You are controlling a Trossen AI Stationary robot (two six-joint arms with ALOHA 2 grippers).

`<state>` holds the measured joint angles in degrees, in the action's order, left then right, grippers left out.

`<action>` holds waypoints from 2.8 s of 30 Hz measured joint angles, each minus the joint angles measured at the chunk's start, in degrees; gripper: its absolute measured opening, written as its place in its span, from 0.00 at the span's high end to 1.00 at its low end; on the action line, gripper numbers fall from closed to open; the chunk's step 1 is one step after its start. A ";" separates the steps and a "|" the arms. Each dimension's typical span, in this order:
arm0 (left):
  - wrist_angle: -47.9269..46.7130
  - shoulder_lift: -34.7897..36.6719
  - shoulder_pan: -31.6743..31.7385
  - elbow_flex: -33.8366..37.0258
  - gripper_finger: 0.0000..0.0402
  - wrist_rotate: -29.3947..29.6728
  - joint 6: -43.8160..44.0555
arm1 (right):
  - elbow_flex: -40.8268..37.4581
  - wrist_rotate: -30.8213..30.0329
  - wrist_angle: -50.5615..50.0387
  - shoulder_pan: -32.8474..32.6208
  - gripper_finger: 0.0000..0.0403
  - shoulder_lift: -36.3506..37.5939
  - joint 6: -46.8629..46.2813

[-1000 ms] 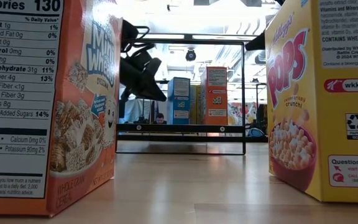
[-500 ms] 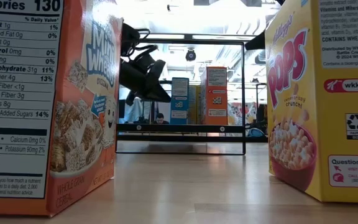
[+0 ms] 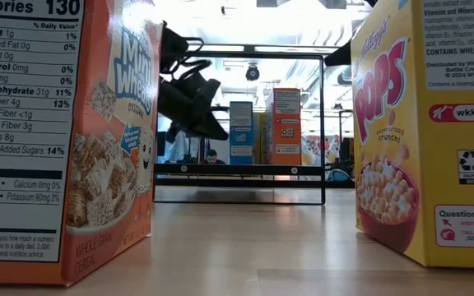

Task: Stack cereal on shelf
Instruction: Put the top blue cereal box on the shelf aligned with the other blue cereal box on the shelf, then put the bottom orange cereal box on the shelf aligned with the other orange cereal box

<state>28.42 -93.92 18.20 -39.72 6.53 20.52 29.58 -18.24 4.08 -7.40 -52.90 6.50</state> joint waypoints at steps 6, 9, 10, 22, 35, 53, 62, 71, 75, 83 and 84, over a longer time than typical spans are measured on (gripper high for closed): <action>5.20 -1.86 -0.06 0.04 0.99 0.14 0.36 | 0.00 0.00 0.00 0.00 1.00 0.00 0.00; 6.91 -3.15 0.42 0.02 0.99 -0.45 0.48 | 0.00 0.00 0.00 0.00 1.00 0.00 0.00; 7.89 -3.52 0.58 0.02 0.99 -0.67 0.70 | 0.00 0.00 0.01 0.00 1.00 0.00 0.00; 9.31 -3.75 0.69 0.02 0.99 -2.12 2.44 | 0.00 -0.07 0.02 0.00 1.00 0.00 0.00; 2.96 -3.75 -2.43 0.02 0.99 -3.19 3.44 | 0.00 -0.07 0.02 0.00 1.00 0.00 0.00; 8.00 -3.75 -0.94 0.02 0.99 -3.07 2.34 | 0.00 -0.07 0.07 0.00 1.00 0.00 0.00; 9.38 -3.75 -0.94 0.02 0.99 -3.13 2.29 | 0.00 -0.07 0.10 -0.01 1.00 0.00 0.00; 4.50 -2.55 -1.09 0.00 0.99 -4.47 0.37 | 0.00 -0.04 0.09 -0.02 1.00 0.00 0.00; 4.06 -2.61 -1.84 0.00 0.99 -4.49 0.34 | 0.00 -0.04 0.09 0.00 1.00 0.00 0.00; 3.37 -0.73 0.32 -0.02 0.99 -5.19 0.83 | 0.00 -0.04 0.08 0.00 1.00 0.00 0.00; 2.47 0.20 0.88 0.04 0.99 -6.46 1.34 | 0.00 -0.04 0.09 -0.02 1.00 0.00 0.00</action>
<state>30.89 -93.72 19.08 -39.68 0.08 21.87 29.58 -18.28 4.16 -7.41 -52.90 6.50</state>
